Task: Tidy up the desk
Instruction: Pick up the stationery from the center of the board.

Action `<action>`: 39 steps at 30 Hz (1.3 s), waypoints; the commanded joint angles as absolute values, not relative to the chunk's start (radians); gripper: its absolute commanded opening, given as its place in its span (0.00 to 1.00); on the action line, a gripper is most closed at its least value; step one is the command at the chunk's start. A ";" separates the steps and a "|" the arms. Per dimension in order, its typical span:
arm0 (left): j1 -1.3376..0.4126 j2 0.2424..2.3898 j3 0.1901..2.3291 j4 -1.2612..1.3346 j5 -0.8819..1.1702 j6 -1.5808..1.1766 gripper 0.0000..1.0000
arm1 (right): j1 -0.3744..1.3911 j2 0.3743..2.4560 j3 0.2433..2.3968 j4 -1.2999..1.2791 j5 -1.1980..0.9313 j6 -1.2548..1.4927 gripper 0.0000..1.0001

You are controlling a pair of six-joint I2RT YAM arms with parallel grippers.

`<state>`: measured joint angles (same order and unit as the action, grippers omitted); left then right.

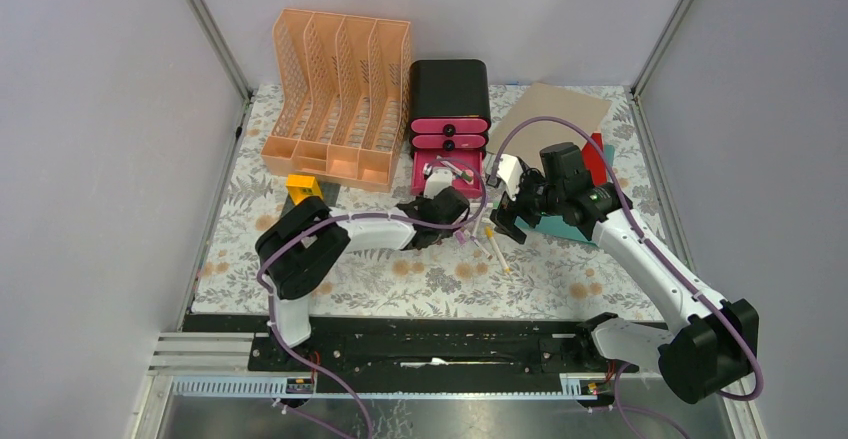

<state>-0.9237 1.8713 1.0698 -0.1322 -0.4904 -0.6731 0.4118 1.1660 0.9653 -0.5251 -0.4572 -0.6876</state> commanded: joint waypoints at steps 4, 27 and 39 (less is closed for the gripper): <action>-0.892 1.902 1.090 -0.149 -0.444 -0.650 0.30 | 0.400 1.152 0.964 -0.505 -0.473 -0.699 0.97; -0.891 1.481 0.787 0.141 -0.251 -0.447 0.00 | 0.391 1.145 0.963 -0.506 -0.490 -0.699 0.98; -0.861 1.461 0.848 0.181 -0.190 0.075 0.00 | 0.386 1.143 0.964 -0.507 -0.494 -0.699 0.98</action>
<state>-0.8791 1.4853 0.8021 0.0860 -0.2420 -0.1692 0.3943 1.1656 0.9634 -0.5251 -0.4656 -0.6876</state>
